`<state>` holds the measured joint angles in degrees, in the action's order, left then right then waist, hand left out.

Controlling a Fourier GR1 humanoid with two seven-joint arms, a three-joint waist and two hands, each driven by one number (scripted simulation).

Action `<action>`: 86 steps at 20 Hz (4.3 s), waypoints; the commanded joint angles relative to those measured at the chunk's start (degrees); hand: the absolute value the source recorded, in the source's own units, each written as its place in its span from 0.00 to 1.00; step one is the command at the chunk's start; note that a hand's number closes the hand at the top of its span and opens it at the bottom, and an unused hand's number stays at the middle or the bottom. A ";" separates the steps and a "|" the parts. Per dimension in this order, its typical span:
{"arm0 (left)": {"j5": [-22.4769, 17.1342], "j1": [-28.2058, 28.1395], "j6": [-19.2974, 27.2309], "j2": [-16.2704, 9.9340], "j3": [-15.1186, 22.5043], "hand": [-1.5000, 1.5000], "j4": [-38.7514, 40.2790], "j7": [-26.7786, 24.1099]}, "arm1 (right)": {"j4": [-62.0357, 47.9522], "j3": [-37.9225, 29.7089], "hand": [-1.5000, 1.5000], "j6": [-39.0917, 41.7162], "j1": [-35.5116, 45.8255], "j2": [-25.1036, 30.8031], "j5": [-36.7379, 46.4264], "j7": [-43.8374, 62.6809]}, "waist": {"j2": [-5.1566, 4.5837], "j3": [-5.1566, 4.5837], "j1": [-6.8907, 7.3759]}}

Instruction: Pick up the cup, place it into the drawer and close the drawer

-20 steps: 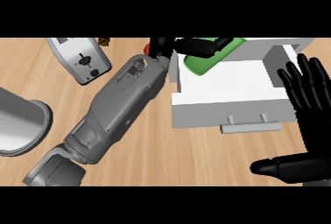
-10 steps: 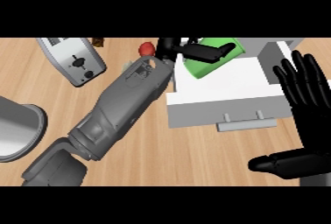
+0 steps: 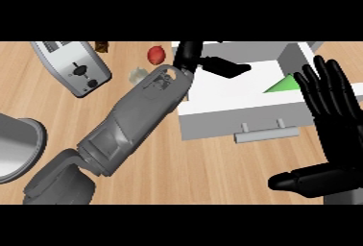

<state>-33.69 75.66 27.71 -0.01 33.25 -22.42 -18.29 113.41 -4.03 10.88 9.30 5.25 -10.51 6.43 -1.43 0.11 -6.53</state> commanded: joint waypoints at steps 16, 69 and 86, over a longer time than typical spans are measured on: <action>-11.75 -4.15 -5.11 -0.60 -6.13 0.00 -10.23 -8.76 | 4.44 -4.64 1.00 6.06 -4.23 4.05 -10.48 2.91 | 1.46 -0.10 5.75; -12.13 -74.02 -32.99 -30.94 -28.23 0.00 -60.66 -7.68 | -66.46 10.54 0.00 -9.63 22.75 5.96 57.19 -26.91 | 1.17 -0.09 7.79; -11.42 -68.69 -34.45 -29.16 -28.88 0.00 -59.42 -2.44 | -98.79 1.21 0.00 -8.06 44.68 14.05 55.48 -40.03 | -0.25 0.05 10.37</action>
<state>-46.38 6.55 -6.68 -30.20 3.22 -81.85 -20.66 20.74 -0.65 4.43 50.54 15.65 44.62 -35.80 0.02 -0.25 3.06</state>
